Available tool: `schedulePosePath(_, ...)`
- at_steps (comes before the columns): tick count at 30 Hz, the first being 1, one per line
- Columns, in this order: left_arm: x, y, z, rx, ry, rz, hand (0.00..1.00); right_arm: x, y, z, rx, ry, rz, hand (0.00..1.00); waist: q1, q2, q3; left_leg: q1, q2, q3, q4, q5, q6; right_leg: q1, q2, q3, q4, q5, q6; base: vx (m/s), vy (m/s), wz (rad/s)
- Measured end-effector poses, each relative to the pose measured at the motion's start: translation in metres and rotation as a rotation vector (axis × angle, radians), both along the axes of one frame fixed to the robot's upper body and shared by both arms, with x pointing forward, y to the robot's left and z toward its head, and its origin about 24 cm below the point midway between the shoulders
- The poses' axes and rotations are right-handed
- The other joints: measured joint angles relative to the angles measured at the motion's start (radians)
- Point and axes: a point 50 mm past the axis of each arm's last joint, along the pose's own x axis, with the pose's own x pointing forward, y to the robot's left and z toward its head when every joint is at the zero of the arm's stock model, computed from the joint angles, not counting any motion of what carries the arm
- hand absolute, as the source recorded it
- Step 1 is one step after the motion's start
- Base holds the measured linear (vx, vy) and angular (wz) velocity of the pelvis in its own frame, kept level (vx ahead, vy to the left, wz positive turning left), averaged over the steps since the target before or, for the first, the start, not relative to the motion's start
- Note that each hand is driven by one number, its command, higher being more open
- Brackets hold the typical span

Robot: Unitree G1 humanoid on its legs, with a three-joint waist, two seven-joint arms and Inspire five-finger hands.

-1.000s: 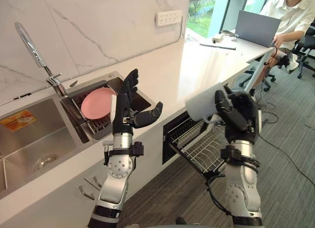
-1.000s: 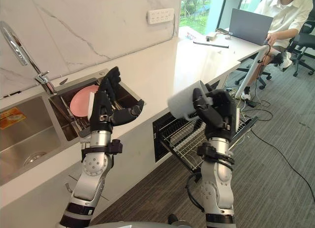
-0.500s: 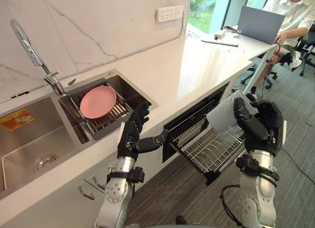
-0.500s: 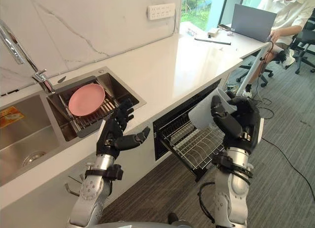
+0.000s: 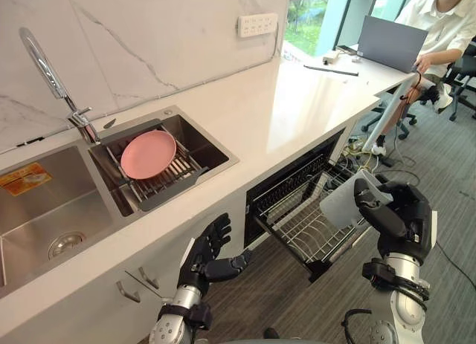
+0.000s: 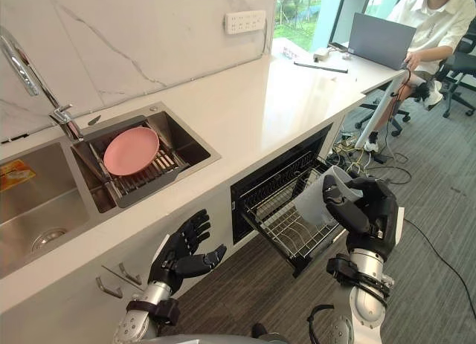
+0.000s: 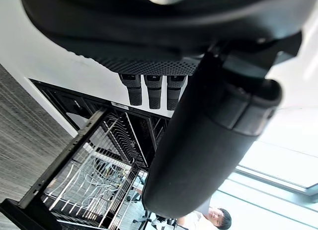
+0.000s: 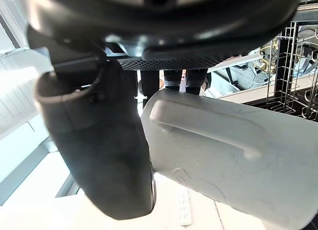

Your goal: Walk over to the sink, pick up the cup, carry it to the dishwasher, place the cup inside the dishwasher, then close the dishwasher door

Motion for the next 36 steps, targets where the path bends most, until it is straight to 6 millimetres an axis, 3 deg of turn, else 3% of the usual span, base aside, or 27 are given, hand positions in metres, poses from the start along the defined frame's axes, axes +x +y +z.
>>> schedulePosePath(7,-0.019,0.017,-0.038,0.101,0.18,0.01,0.9,0.003,0.0,-0.026,-0.042,0.14,0.008,0.3,0.02,-0.007,-0.007,-0.006,0.008,-0.009,0.004,-0.004,-0.006,-0.002,0.0,-0.039,0.0,0.003,-0.014,0.01,0.003,0.03)
schedulePosePath(13,-0.032,0.04,-0.06,0.206,0.308,0.071,0.9,0.029,-0.003,-0.034,-0.13,0.209,0.049,0.3,0.032,-0.005,0.047,-0.044,-0.002,-0.02,0.001,0.002,0.001,-0.036,-0.008,-0.052,0.005,0.004,-0.016,-0.01,0.023,0.07)
schedulePosePath(19,-0.007,0.053,-0.054,0.247,0.258,0.143,0.9,0.065,-0.011,-0.016,-0.253,0.182,0.032,0.3,0.053,0.0,0.166,-0.161,-0.01,-0.051,0.03,0.022,0.01,-0.144,-0.015,-0.083,0.049,0.01,-0.012,-0.03,0.013,0.15)
schedulePosePath(27,0.037,0.044,-0.035,0.236,0.118,0.182,0.9,0.098,-0.017,0.023,-0.372,0.086,-0.049,0.3,0.069,0.029,0.292,-0.277,-0.007,-0.054,0.078,0.029,0.019,-0.274,-0.016,-0.113,0.13,0.007,-0.013,-0.05,0.007,0.01)
schedulePosePath(36,0.056,0.04,-0.023,0.233,0.048,0.205,0.9,0.115,-0.024,0.033,-0.462,0.117,-0.12,0.3,0.074,0.049,0.358,-0.337,-0.006,-0.052,0.079,0.056,0.019,-0.364,-0.016,-0.119,0.191,-0.004,-0.023,-0.06,-0.018,0.0)
